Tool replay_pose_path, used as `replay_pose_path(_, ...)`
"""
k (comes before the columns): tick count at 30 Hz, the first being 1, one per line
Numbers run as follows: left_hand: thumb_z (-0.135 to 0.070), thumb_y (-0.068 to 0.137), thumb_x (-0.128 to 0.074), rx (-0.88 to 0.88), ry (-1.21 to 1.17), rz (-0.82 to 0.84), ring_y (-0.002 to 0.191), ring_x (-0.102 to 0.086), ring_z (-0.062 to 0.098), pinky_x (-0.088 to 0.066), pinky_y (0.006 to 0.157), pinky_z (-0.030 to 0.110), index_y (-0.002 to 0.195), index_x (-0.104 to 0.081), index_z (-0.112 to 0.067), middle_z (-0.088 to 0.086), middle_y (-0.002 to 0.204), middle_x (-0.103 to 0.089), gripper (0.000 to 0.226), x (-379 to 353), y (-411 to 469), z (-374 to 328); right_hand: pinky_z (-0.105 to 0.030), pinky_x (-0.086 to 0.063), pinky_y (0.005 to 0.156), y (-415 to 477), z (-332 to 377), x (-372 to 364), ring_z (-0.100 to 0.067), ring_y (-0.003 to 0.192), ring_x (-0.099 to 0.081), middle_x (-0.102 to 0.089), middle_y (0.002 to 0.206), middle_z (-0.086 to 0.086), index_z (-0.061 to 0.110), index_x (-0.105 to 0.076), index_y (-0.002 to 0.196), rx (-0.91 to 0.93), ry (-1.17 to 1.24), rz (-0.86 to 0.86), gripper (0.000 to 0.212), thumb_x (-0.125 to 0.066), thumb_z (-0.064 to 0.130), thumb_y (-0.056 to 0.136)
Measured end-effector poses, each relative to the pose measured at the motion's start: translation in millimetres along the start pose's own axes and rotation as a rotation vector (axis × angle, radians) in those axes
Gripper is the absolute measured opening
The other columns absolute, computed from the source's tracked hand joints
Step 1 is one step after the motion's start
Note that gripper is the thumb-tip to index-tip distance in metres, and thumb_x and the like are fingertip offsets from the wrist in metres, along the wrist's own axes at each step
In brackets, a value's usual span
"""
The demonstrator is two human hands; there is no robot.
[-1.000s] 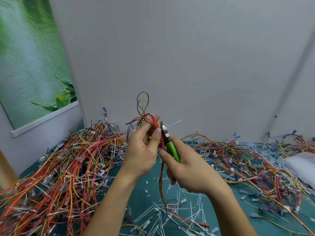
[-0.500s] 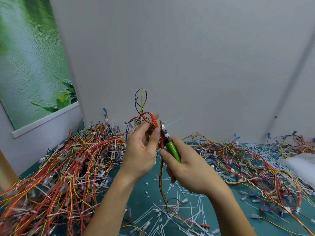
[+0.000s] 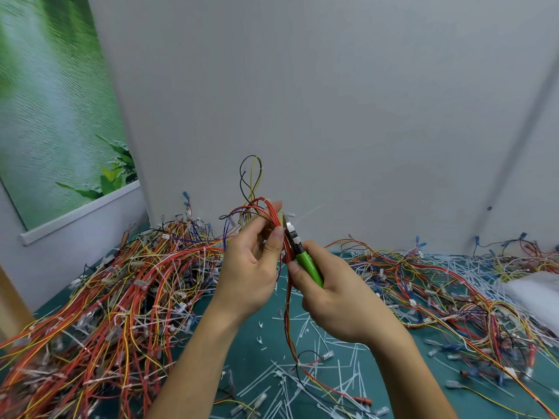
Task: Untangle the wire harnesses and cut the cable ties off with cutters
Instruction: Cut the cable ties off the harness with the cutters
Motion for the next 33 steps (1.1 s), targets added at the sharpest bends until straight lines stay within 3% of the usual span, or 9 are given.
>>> replay_pose_path(5, -0.030, 0.099, -0.055, 0.002, -0.006, 0.012, 0.128, -0.056, 0.001, -0.045, 0.101, 0.015, 0.134, -0.055, -0.035, -0.022, 0.130, -0.066, 0.036, 0.2, 0.5, 0.2, -0.037, -0.045, 0.058, 0.1, 1.9, 0.0, -0.028, 0.066, -0.053, -0.051, 0.071, 0.005, 0.031, -0.050, 0.099, 0.001, 0.009, 0.002, 0.009, -0.050, 0.036, 0.106)
replay_pose_path(13, -0.020, 0.103, -0.055, 0.007, -0.014, -0.025, 0.130, -0.055, 0.003, -0.044, 0.106, 0.018, 0.140, -0.055, -0.023, -0.010, 0.135, -0.065, 0.037, 4.9, 1.2, -0.2, -0.049, -0.054, 0.069, -2.8, 5.7, -1.0, -0.023, 0.070, -0.056, -0.054, 0.076, 0.005, 0.029, -0.052, 0.106, 0.003, 0.007, 0.058, 0.007, -0.051, 0.036, 0.105)
replay_pose_path(19, -0.018, 0.102, -0.055, -0.004, 0.008, -0.015, 0.128, -0.055, -0.004, -0.044, 0.099, 0.010, 0.140, -0.055, -0.021, -0.024, 0.131, -0.064, 0.038, 5.4, 2.6, -0.3, -0.033, -0.042, 0.059, -1.4, 3.7, -1.0, -0.018, 0.063, -0.049, -0.054, 0.073, 0.004, 0.034, -0.052, 0.100, 0.039, -0.035, 0.015, 0.005, -0.051, 0.034, 0.106)
replay_pose_path(26, -0.024, 0.102, -0.055, -0.006, 0.000, -0.009, 0.131, -0.055, 0.004, -0.044, 0.106, 0.018, 0.143, -0.054, -0.018, -0.011, 0.136, -0.065, 0.042, 6.0, 2.4, 1.9, -0.018, -0.036, 0.055, 0.3, 4.4, 2.8, -0.009, 0.058, -0.040, -0.052, 0.070, 0.012, 0.037, -0.053, 0.096, 0.053, -0.029, 0.003, 0.014, -0.055, 0.025, 0.104)
replay_pose_path(27, -0.025, 0.101, -0.055, -0.007, 0.001, -0.006, 0.131, -0.055, 0.004, -0.044, 0.106, 0.018, 0.144, -0.054, -0.018, -0.011, 0.136, -0.065, 0.043, 6.0, 2.4, 1.9, -0.020, -0.039, 0.055, 0.2, 4.8, 2.9, -0.010, 0.058, -0.042, -0.053, 0.070, 0.009, 0.037, -0.053, 0.097, 0.052, -0.012, 0.011, 0.012, -0.056, 0.027, 0.103)
replay_pose_path(30, -0.028, 0.100, -0.055, -0.003, 0.001, 0.002, 0.132, -0.055, 0.006, -0.044, 0.109, 0.024, 0.143, -0.055, -0.020, -0.009, 0.137, -0.064, 0.044, 5.6, 2.3, 1.8, -0.047, -0.054, 0.065, -0.8, 6.1, 2.9, -0.025, 0.067, -0.054, -0.059, 0.080, -0.005, 0.038, -0.054, 0.105, 0.012, 0.022, 0.053, 0.007, -0.059, 0.036, 0.101)
replay_pose_path(33, -0.030, 0.099, -0.055, 0.000, 0.006, 0.010, 0.133, -0.054, 0.006, -0.044, 0.111, 0.028, 0.143, -0.054, -0.022, -0.010, 0.139, -0.063, 0.045, 4.1, 1.9, 1.4, -0.053, -0.055, 0.069, -1.3, 6.9, 3.8, -0.030, 0.071, -0.056, -0.059, 0.081, -0.008, 0.039, -0.054, 0.105, 0.014, 0.021, 0.043, 0.008, -0.060, 0.036, 0.101)
Point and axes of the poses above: each hand's wrist, its own y-axis towards the middle knuckle, its own x-axis out of the back of the hand, z = x × y, the point moved 4 cm from there along y, towards the middle knuckle
